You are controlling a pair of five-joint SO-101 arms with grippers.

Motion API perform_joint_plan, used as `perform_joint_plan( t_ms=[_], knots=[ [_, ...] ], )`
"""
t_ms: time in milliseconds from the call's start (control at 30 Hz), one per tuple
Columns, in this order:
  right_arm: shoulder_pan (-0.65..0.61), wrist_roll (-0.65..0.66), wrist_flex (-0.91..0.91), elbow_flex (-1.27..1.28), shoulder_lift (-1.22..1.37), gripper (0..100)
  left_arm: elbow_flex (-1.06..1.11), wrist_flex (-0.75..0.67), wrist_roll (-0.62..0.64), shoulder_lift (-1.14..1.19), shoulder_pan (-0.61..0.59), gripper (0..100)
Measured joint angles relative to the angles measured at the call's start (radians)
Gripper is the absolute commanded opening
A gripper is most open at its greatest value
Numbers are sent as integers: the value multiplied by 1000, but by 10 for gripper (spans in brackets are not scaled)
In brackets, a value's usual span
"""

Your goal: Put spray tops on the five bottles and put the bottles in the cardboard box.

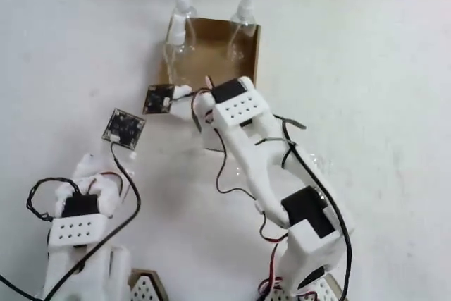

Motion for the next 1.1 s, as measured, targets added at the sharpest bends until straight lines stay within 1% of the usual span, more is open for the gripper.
perform_joint_plan(
  t_ms=[133,367,733,800,900,1000,1100],
  knots=[
    [14,2,-49,0,21,130,0,0,0,0,0,22],
    [28,69,-114,0,138,130,0,0,0,0,0,22],
    [38,75,-161,0,212,126,0,0,0,0,0,22],
    [38,75,-163,-3,224,104,0,0,0,0,0,22],
    [44,75,-155,-23,226,12,0,0,0,0,0,22],
    [51,61,-123,-41,226,22,0,0,0,0,0,22],
    [61,-17,-78,-57,190,17,0,0,0,0,-2,22]
  ],
)
